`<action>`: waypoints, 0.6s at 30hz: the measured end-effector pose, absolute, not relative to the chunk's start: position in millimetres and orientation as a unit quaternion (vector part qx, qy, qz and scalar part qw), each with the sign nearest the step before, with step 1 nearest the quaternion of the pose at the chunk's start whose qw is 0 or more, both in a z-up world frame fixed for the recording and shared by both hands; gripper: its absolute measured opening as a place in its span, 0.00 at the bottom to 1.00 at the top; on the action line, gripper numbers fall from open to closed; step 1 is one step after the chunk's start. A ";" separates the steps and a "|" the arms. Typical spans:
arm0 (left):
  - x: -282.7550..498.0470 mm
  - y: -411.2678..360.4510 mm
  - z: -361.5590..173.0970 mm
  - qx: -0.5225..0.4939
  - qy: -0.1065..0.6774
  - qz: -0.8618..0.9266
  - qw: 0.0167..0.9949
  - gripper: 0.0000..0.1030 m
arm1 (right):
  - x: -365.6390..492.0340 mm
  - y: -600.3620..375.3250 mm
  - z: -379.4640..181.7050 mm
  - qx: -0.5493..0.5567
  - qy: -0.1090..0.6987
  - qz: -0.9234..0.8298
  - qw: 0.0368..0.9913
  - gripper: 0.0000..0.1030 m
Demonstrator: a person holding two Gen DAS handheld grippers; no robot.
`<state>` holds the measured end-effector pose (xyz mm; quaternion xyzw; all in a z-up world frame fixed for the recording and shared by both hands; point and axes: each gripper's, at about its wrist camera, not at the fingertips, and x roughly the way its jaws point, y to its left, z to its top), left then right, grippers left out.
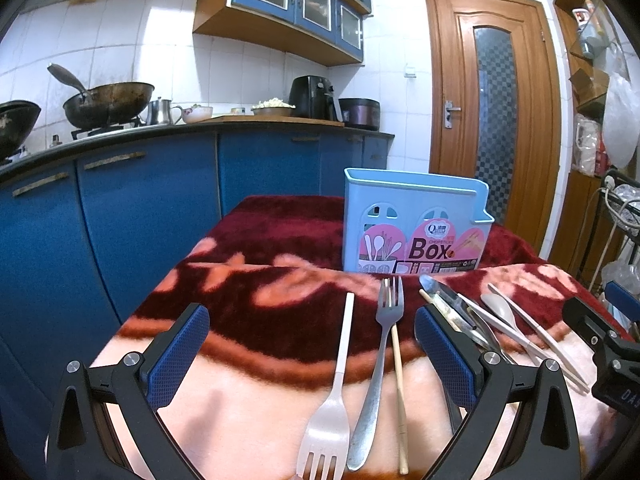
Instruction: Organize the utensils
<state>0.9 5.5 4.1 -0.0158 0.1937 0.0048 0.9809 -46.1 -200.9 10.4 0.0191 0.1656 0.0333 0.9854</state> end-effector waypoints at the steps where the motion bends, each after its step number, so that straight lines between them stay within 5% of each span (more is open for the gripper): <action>1: 1.4 5.7 4.4 -0.016 0.195 0.005 0.981 0.99 | -44.8 -201.6 11.7 0.020 0.169 0.036 0.985 1.00; 18: 28.8 9.6 23.1 0.004 0.258 -0.010 0.966 0.99 | -4.9 -219.5 33.2 -0.003 0.280 0.071 0.957 1.00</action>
